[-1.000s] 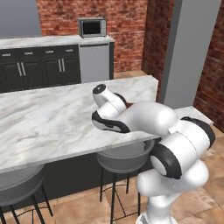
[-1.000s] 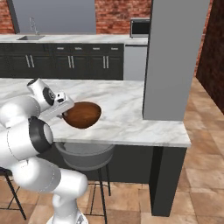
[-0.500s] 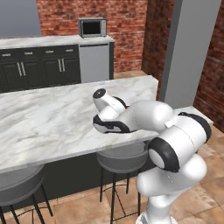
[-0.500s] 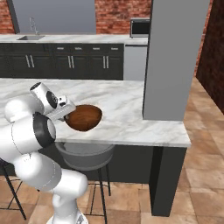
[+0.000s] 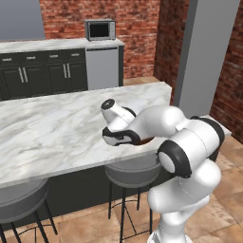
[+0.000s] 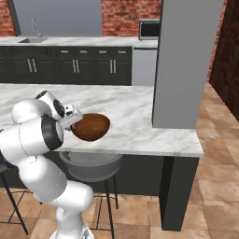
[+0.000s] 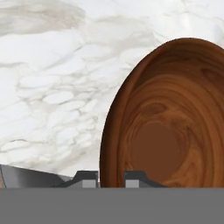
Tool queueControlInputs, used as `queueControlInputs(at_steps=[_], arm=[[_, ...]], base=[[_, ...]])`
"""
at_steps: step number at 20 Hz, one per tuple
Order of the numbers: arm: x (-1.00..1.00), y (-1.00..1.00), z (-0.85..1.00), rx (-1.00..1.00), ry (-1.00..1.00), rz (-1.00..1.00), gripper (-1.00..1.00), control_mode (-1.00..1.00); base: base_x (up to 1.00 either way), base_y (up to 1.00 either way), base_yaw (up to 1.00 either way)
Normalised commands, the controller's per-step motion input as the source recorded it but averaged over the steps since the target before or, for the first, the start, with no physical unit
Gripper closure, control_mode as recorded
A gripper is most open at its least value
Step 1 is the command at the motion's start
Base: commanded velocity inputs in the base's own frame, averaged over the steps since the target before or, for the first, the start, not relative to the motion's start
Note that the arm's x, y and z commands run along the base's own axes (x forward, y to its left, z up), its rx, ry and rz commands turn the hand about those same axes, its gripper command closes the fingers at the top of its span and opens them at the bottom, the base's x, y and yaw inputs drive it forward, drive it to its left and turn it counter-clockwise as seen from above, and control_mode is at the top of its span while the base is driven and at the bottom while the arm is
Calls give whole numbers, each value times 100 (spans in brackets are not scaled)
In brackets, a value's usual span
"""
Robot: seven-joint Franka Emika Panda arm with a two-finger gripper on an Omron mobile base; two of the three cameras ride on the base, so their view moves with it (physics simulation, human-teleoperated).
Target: Pick up the bowls from the cabinet and place each bowl in front of a stool on the dining counter.
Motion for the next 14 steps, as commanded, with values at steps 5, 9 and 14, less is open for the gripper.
queueControlInputs(at_steps=[5,9,14], arm=[[18,0,-14,0,0,0,100,-100],[18,0,-8,0,0,0,100,-100],[19,0,-4,0,0,0,100,-100]], base=[[0,0,0],[0,0,0],[0,0,0]])
